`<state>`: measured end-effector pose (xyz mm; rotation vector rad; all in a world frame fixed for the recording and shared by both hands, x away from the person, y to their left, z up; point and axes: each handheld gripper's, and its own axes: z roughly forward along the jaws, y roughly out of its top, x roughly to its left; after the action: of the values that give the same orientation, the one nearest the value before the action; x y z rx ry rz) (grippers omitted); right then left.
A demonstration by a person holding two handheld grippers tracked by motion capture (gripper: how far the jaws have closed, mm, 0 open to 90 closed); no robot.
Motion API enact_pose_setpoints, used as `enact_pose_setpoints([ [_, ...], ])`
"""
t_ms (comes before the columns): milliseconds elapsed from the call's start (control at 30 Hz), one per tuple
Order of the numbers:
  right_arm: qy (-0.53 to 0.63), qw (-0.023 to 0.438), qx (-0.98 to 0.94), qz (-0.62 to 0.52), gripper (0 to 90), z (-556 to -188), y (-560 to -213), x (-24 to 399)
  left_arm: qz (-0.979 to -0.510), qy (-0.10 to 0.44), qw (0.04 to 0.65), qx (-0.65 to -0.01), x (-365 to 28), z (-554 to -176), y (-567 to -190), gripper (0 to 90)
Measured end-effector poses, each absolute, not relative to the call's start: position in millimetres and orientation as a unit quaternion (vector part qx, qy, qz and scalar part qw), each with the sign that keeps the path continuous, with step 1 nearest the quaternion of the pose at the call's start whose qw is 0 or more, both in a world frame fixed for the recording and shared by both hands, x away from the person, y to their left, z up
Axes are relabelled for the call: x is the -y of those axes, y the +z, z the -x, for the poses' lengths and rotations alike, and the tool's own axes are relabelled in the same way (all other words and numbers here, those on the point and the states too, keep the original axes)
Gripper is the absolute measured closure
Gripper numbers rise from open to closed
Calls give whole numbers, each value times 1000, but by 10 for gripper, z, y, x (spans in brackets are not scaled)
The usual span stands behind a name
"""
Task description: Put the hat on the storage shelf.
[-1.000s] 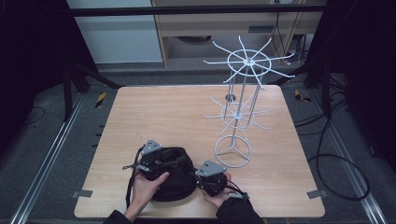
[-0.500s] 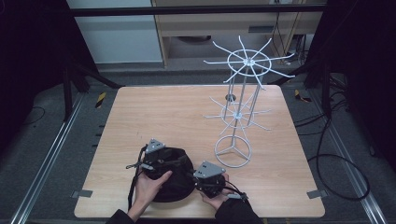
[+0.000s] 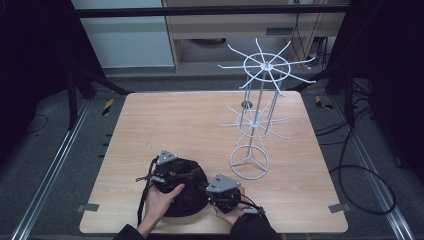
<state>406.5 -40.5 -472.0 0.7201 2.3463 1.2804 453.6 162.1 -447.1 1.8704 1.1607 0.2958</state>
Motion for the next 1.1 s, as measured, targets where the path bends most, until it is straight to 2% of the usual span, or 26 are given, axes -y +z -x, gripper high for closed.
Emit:
enact_pose_setpoints([
  [200, 458, 188, -833, -249, 827, -4052, -4718, 404, -753, 97, 444, -476, -1616, -4549, -4506, 287],
  [300, 457, 185, -835, -244, 826, -4045, -4727, 384, -754, 92, 446, -473, -1615, -4542, -4514, 378],
  [333, 457, 185, -835, -244, 826, -4045, -4727, 384, -755, 90, 446, -472, -1612, -4539, -4511, 378],
  [367, 457, 181, -836, -244, 822, -4052, -4740, 376, -758, 88, 447, -467, -1602, -4527, -4508, 475],
  [433, 457, 178, -836, -244, 813, -4055, -4748, 369, -758, 86, 449, -465, -1588, -4510, -4503, 551],
  [500, 458, 176, -836, -245, 808, -4054, -4751, 365, -757, 84, 452, -463, -1585, -4498, -4497, 578],
  [533, 459, 169, -837, -246, 787, -4053, -4749, 361, -754, 84, 459, -463, -1595, -4479, -4476, 658],
  [600, 463, 164, -835, -246, 776, -4051, -4746, 361, -752, 81, 462, -463, -1604, -4473, -4465, 713],
  [633, 467, 161, -834, -247, 768, -4049, -4740, 362, -751, 78, 466, -462, -1612, -4467, -4454, 713],
  [667, 477, 150, -831, -245, 731, -4045, -4714, 367, -745, 79, 473, -462, -1628, -4454, -4432, 758],
  [700, 477, 150, -831, -245, 731, -4045, -4714, 367, -745, 79, 473, -462, -1628, -4454, -4432, 771],
  [767, 490, 140, -825, -244, 658, -4033, -4650, 397, -739, 83, 485, -460, -1669, -4439, -4386, 794],
  [867, 505, 134, -816, -247, 615, -4022, -4570, 455, -733, 87, 494, -459, -1703, -4425, -4341, 817],
  [1100, 523, 138, -797, -268, 557, -4070, -4469, 616, -723, 117, 524, -435, -1794, -4333, -4110, 836],
])
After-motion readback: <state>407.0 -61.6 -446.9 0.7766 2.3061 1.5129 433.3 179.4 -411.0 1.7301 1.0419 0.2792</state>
